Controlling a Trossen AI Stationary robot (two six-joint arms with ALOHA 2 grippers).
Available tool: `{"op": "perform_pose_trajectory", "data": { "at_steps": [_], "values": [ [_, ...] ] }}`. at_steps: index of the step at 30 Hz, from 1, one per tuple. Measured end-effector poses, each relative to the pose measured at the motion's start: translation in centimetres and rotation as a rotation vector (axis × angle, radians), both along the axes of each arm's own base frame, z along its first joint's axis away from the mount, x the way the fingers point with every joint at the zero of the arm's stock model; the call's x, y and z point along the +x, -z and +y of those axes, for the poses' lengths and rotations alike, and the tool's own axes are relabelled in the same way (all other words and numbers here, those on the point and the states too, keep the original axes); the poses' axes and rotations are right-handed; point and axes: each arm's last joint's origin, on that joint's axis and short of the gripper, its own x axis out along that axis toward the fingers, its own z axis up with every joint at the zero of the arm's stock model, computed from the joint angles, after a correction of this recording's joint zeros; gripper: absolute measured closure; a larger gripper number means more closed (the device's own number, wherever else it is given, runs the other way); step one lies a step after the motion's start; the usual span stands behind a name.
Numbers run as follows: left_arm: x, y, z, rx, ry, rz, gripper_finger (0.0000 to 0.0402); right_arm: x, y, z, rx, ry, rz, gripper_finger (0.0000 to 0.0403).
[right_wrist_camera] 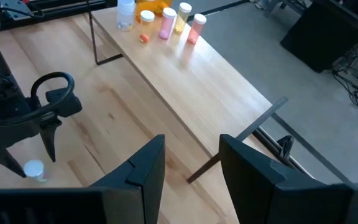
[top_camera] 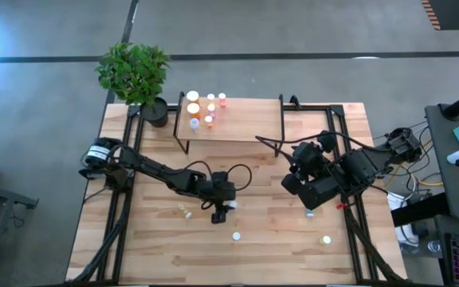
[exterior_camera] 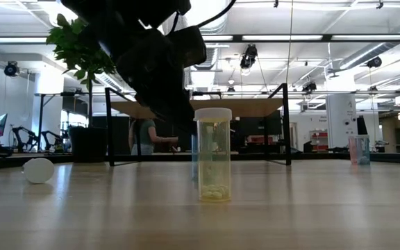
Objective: Pick and place medicine bottles onto shelf by color
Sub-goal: Put the green pill bottle on the shelf
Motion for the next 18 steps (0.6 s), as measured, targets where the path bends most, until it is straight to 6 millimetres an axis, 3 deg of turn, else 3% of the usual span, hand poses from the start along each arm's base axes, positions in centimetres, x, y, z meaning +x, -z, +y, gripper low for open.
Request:
{"op": "perform_pose_trajectory", "data": {
  "at_steps": [18],
  "values": [
    [0.09, -0.03, -0.03, -0.002, 0.007, -0.023, 0.0288, -0.02, 0.01, -0.01, -0.006, -0.005, 0.008, 0.0259]
  ]
}}
